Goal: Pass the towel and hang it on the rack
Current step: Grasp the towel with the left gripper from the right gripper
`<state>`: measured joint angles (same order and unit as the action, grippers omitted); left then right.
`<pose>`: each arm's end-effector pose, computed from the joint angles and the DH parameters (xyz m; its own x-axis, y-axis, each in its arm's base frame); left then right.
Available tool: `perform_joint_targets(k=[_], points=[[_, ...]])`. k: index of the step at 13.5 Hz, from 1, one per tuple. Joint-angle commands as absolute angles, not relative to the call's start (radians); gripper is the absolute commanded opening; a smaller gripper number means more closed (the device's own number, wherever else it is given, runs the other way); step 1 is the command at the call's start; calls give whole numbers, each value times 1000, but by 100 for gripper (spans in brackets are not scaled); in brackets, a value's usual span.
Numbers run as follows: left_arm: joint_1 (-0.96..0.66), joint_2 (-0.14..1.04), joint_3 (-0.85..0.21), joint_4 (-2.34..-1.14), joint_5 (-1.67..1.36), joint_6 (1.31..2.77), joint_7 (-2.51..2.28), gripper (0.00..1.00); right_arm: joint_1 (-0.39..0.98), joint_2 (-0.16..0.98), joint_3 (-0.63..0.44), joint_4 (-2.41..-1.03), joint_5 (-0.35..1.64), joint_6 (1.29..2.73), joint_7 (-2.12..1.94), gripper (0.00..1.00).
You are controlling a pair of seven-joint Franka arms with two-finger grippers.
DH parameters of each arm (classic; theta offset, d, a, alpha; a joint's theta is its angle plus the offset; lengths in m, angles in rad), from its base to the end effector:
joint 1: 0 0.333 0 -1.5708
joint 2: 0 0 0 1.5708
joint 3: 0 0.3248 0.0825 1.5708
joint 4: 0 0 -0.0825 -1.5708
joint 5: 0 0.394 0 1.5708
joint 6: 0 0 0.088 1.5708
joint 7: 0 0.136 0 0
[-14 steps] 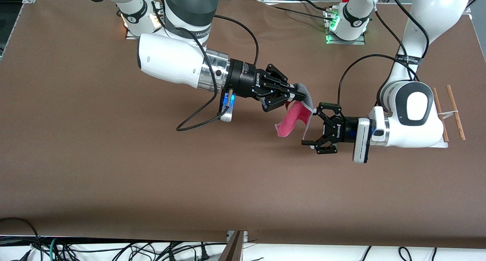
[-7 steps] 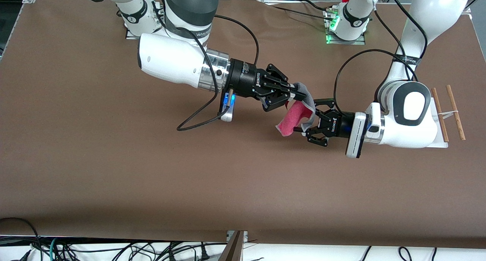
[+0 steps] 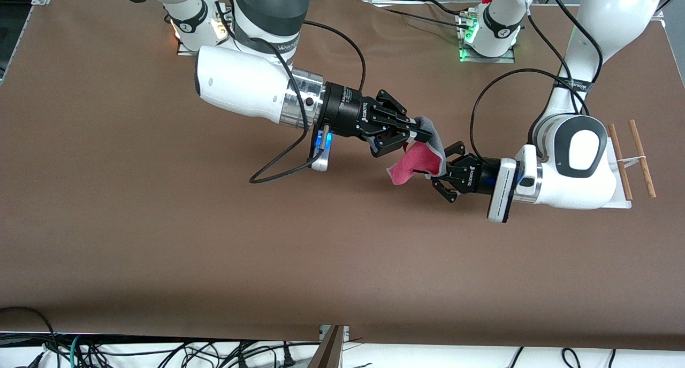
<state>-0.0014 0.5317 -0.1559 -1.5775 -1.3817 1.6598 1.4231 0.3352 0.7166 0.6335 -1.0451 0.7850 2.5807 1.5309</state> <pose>0.6666 -0.2143 0.3816 0.6002 -0.1956 0.7756 -0.7851 0.0413 0.6180 0.6183 0.5408 0.5666 0.2790 -0.3003 -0.9121 -0.9480 0.0650 -0.3114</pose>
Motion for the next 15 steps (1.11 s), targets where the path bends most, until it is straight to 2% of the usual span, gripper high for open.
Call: perform_joint_targets(k=[1, 2, 3, 4, 5, 10, 12, 15], points=[[8, 541, -161, -1569, -1411, 1641, 1454, 0, 345, 723, 632, -1035, 765, 2600, 1549, 21], [8, 541, -161, -1569, -1411, 1641, 1454, 0, 345, 723, 632, -1035, 765, 2600, 1549, 23], [8, 541, -161, -1569, -1411, 1641, 1454, 0, 344, 723, 632, -1035, 765, 2600, 1549, 46], [9, 541, -161, -1568, -1411, 1641, 1454, 0, 344, 724, 632, -1035, 765, 2600, 1549, 77], [11, 541, -161, -1568, -1411, 1641, 1453, 0, 338, 724, 632, -1035, 765, 2600, 1549, 99], [20, 540, -156, -1563, -1379, 1638, 1448, 0, 327, 721, 554, -1035, 764, 2562, 1539, 100], [34, 537, -152, -1552, -1283, 1638, 1447, 0, 301, 719, 497, -1035, 720, 2463, 1510, 100], [72, 537, -150, -1523, -1071, 1640, 1447, 0, 224, 698, 497, -1037, 605, 2345, 1436, 100]])
